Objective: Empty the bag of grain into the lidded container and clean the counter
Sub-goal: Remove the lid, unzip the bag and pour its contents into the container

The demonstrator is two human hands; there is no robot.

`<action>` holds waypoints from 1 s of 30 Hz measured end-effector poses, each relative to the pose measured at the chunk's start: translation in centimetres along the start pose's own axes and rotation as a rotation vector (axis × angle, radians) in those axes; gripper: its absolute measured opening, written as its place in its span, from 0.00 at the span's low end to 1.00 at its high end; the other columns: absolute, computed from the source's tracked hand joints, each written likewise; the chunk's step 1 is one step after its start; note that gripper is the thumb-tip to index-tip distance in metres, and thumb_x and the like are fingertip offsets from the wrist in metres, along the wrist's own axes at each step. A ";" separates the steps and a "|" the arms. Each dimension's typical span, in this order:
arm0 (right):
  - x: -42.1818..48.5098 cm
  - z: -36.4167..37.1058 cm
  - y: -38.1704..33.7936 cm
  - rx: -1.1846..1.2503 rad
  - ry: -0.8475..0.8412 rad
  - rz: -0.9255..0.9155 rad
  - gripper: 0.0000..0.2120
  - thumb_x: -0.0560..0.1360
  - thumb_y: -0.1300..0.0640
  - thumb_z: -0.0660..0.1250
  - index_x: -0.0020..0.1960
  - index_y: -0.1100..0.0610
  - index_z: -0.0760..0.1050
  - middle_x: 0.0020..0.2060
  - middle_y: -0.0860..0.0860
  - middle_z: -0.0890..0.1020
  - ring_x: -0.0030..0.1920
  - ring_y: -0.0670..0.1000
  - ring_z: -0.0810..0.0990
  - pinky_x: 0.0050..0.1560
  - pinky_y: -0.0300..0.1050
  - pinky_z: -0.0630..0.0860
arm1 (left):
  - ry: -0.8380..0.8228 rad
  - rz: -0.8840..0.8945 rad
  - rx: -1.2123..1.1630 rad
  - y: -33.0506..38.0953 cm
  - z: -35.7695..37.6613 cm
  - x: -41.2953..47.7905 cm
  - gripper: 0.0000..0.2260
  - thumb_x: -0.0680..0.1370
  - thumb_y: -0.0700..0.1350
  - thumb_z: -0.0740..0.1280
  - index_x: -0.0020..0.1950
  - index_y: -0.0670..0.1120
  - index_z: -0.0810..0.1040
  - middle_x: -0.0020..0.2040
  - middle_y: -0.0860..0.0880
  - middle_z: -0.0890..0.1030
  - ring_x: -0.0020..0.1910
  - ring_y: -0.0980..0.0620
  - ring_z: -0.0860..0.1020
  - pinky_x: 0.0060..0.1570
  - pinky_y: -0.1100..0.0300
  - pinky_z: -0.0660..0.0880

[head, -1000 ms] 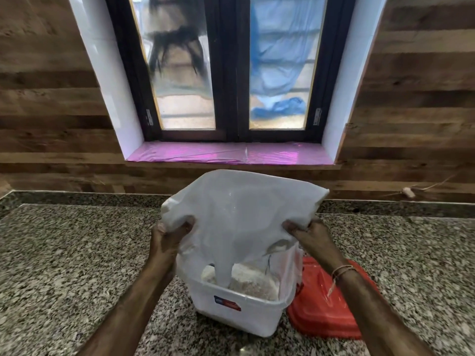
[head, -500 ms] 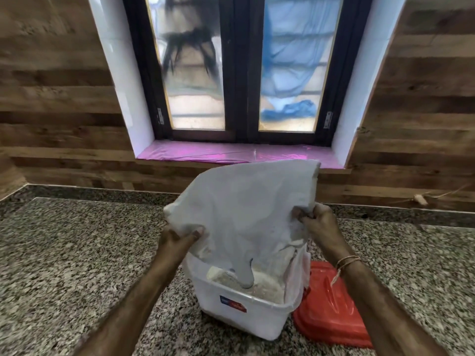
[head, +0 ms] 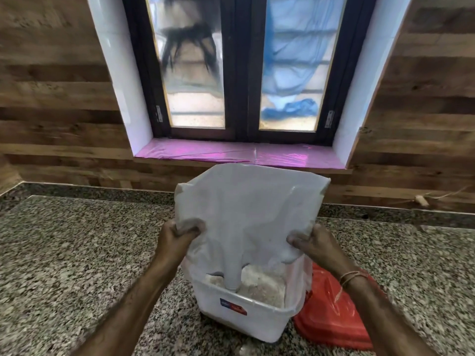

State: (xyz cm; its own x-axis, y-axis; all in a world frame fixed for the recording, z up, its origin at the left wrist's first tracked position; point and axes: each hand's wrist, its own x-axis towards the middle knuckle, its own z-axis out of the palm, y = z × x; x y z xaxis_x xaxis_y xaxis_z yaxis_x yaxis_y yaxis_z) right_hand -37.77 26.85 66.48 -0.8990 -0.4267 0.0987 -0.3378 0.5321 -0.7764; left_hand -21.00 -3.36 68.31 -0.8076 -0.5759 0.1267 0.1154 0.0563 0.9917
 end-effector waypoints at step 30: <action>7.0 3.0 -14.0 0.573 0.156 0.143 0.06 0.80 0.64 0.65 0.51 0.65 0.80 0.36 0.55 0.85 0.29 0.45 0.83 0.28 0.37 0.78 | -0.002 -0.336 -0.412 -0.5 -6.3 10.5 0.15 0.74 0.41 0.74 0.60 0.43 0.82 0.52 0.42 0.86 0.47 0.46 0.84 0.47 0.54 0.79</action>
State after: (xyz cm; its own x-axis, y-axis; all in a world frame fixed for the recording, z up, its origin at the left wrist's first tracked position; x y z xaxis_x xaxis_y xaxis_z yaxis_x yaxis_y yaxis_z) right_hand -38.55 14.24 76.15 -0.9692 -0.2450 0.0251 -0.0458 0.0794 -0.9958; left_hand -25.85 -14.57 69.05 -0.8401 -0.5057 -0.1961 0.0675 -0.4562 0.8873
